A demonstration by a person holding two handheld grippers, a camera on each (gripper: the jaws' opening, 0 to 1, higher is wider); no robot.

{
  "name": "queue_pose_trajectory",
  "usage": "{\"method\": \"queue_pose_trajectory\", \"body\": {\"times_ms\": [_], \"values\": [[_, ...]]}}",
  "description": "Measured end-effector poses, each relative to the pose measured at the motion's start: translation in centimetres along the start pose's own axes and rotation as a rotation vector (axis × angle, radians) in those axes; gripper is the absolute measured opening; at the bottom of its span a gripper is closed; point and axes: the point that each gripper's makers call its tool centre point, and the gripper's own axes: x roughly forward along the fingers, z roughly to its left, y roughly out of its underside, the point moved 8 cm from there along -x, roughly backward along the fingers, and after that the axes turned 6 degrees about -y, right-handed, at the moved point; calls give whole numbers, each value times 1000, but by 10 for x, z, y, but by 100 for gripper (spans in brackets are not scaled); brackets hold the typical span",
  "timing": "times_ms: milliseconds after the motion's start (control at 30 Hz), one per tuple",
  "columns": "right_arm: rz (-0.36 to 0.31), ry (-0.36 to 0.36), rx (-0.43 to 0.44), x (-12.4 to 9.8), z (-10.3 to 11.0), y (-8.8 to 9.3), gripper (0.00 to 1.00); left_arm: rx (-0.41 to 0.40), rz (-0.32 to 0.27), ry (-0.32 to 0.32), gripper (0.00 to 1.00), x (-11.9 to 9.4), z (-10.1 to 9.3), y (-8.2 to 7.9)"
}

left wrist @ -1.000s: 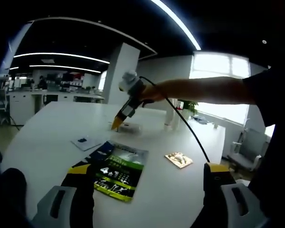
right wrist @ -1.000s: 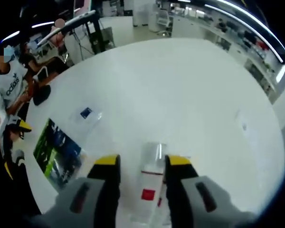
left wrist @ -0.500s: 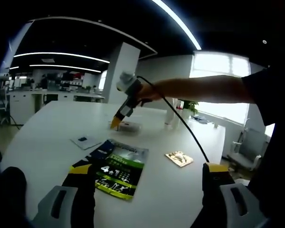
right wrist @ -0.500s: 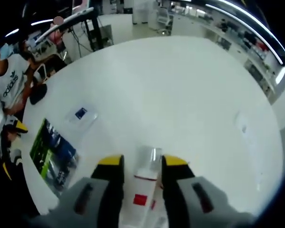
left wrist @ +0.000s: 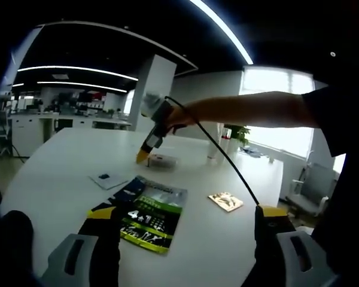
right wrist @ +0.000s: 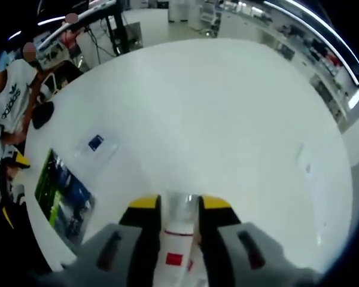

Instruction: Arrange the skincare products in the storage area until every visible bottle or jar stands upright without overlapping.

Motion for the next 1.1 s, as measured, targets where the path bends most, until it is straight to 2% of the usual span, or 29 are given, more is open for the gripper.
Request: {"method": "queue_pose_trajectory", "body": {"times_ms": [67,600,667,833,1100], "values": [[37,0,-14,1,-3,0,20,-1,-4,-2,95,-1,1,0],[159,-28,-43,11,-7,-11,21,-14,-2,-8,94,-1,6,4],[179,-40,-30,15,-17,-18,21,-14,-2,-9,94,-1,6,5],[222,-48,-44,16,-10,-17,20,-17,-6,-15,94,-3,8,7],[243,-44,-69,16,-4,-15,20,-18,-2,-17,93,-3,10,8]]}}
